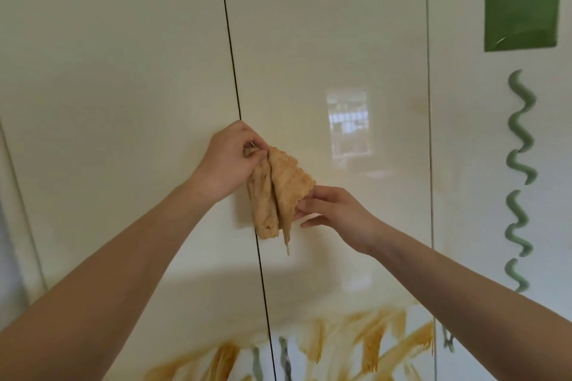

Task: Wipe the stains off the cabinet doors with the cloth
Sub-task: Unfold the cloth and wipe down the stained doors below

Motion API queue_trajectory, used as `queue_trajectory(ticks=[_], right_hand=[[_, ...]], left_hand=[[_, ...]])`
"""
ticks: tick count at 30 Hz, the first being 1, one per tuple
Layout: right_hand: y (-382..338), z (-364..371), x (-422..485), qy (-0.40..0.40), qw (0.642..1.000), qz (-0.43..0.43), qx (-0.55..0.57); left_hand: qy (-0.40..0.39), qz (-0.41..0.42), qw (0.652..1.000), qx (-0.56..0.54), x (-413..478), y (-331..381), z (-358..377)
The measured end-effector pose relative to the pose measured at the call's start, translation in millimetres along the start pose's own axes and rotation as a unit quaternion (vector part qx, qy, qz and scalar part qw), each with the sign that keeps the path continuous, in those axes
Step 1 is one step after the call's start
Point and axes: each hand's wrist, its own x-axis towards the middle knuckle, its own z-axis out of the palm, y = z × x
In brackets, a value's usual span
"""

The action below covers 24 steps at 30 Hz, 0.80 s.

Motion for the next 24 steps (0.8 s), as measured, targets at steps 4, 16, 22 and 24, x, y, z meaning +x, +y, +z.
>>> queue_trajectory(ticks=[4, 16, 22, 24], right_hand=[[-18.2, 18.1, 5.5, 0.024, 0.999, -0.02, 0.033], [-76.2, 29.6, 44.0, 0.123, 0.976, -0.009, -0.181], [-86.0, 5.3, 45.4, 0.08, 0.994, 0.038, -0.071], [-88.4, -11.4, 40.7, 0.056, 0.995, 0.067, -0.042]], left_hand=[[-0.031, -0.02, 0.999, 0.018, -5.4, 1.3, -7.9], [-0.266, -0.172, 0.933, -0.172, -33.1, 32.7, -23.4], [-0.24, -0.229, 0.883, -0.331, -30.0, 11.3, -27.9], [-0.226, -0.273, 0.863, -0.359, -28.1, 0.8, -29.0]])
